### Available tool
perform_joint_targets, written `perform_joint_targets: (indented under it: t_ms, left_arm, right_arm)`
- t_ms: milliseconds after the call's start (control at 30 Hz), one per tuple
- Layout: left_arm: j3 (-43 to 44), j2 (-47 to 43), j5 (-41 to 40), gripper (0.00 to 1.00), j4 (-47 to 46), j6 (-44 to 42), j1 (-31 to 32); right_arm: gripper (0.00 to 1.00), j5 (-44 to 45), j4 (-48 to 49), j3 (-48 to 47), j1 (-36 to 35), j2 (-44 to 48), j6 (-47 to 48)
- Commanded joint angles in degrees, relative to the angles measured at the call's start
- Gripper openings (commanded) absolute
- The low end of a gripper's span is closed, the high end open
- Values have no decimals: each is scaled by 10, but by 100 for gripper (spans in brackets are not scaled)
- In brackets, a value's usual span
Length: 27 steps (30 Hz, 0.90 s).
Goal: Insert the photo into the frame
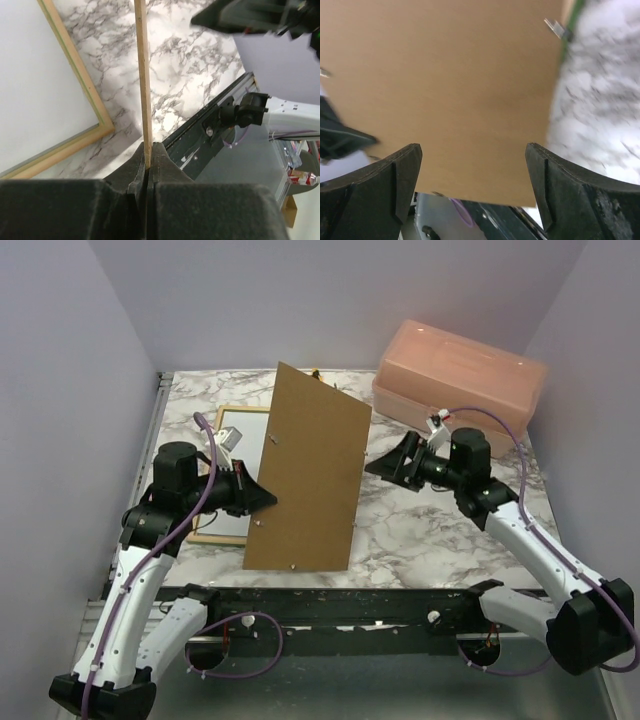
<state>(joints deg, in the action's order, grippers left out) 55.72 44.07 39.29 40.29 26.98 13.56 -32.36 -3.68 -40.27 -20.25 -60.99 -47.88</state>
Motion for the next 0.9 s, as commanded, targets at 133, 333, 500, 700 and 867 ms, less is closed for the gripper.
perform_joint_targets:
  t_ms: [133, 333, 500, 700, 867]
  left_arm:
    - [18, 0, 53, 0, 14, -46, 2]
    - [7, -4, 52, 0, 11, -44, 20]
    - [1, -7, 37, 0, 12, -43, 33]
    - [-1, -11, 34, 0, 14, -42, 38]
    - [-2, -13, 28, 0, 13, -40, 38]
  right_arm:
    - [55, -14, 31, -186, 2, -105, -33]
    - [17, -27, 66, -315, -8, -232, -74]
    - [7, 5, 30, -418, -37, -308, -62]
    - [5, 85, -82, -512, -49, -362, -16]
    - [5, 109, -134, -520, -58, -374, 9]
